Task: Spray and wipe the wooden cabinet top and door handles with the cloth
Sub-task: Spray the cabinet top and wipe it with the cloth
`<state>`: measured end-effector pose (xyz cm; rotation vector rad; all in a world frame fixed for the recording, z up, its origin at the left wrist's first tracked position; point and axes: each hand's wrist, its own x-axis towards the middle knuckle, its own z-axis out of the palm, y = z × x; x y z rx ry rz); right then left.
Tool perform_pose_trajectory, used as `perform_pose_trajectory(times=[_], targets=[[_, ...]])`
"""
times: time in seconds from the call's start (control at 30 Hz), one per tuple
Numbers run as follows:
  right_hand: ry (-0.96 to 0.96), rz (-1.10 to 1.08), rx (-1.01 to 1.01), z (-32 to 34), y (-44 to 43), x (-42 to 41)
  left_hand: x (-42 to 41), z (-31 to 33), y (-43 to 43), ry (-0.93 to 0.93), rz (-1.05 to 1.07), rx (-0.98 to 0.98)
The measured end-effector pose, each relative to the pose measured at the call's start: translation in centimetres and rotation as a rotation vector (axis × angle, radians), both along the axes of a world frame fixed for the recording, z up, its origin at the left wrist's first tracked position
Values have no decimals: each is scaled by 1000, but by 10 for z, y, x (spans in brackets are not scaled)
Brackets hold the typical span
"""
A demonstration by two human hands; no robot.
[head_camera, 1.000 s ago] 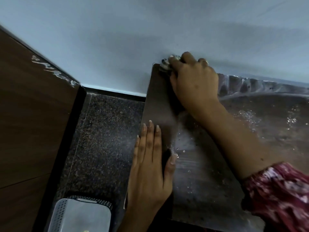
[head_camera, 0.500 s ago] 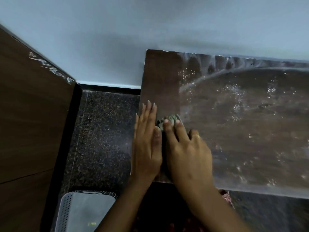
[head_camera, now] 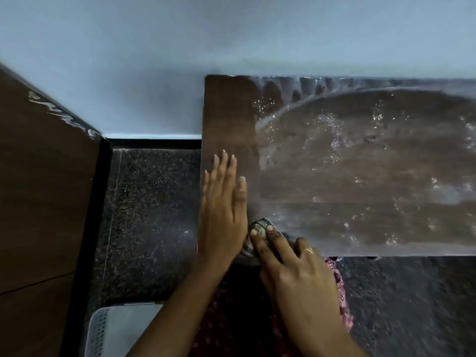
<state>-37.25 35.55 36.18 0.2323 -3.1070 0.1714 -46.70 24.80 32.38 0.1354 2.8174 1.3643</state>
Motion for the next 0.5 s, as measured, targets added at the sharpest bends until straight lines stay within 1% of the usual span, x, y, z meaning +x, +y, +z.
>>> perform_pose_trajectory(times=[0.07,0.2,0.33,0.43,0.5], targets=[[-17,-8,-7,-1,4,-20,1,-2,4,33,-6,-61],[3,-29,8,-3,13,-75,-2,-3,5,45,2,-26],[35,-43,45,-2,19,-141,-3,-3,9,44,18,-131],[12,-63,94,4,19,-189,-5,-1,11,32,22,-164],[23,-73,75,2,21,-220,-4,0,10,40,5,-192]])
